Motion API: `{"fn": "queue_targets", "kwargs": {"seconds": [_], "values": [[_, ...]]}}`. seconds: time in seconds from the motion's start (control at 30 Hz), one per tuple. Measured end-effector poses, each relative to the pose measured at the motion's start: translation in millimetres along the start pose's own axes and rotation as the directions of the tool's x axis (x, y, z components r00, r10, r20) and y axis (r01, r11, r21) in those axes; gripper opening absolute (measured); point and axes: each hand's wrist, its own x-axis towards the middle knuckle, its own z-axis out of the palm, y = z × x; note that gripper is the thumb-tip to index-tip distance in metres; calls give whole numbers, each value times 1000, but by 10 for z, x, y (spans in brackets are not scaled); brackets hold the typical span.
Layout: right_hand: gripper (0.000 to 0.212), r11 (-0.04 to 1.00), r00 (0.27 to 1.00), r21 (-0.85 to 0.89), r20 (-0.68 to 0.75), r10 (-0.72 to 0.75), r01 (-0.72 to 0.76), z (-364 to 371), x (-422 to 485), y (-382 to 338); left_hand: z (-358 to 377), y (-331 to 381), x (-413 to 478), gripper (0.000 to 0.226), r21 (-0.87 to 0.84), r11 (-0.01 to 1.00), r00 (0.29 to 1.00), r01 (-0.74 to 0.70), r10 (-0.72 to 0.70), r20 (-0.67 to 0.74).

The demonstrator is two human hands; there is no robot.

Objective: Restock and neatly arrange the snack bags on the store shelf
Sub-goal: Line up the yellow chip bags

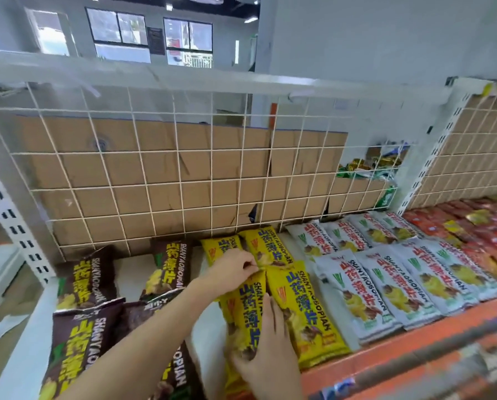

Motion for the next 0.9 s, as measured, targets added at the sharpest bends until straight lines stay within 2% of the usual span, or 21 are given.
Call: {"fn": "queue_targets", "kwargs": {"seconds": [0.17, 0.3, 0.57, 0.7, 0.8, 0.9], "values": [[119, 997, 998, -61, -54, -43, 40, 51, -5, 49, 67, -58, -15, 16, -108, 994, 997, -4, -5, -83], [117, 996, 998, -78, -46, -53, 50, 74, 1, 72, 83, -80, -40, 16, -157, 988, 990, 3, -25, -140], [115, 997, 998, -72, -52, -45, 41, 61, -5, 58, 89, -64, -66, 16, -155, 988, 980, 17, -47, -195], [111, 996, 999, -85, -32, -43, 40, 30, -19, 44, 71, -51, -61, 16, -133, 991, 986, 30, -51, -160], [119, 993, 992, -121, -124, -10, -5, 64, -44, 12, 41, -61, -84, 14, -131, 991, 985, 8, -30, -167], [97, 984, 974, -173, -215, -74, 37, 85, -26, 37, -58, -113, -167, 13, -136, 991, 979, -5, -23, -200]]}}
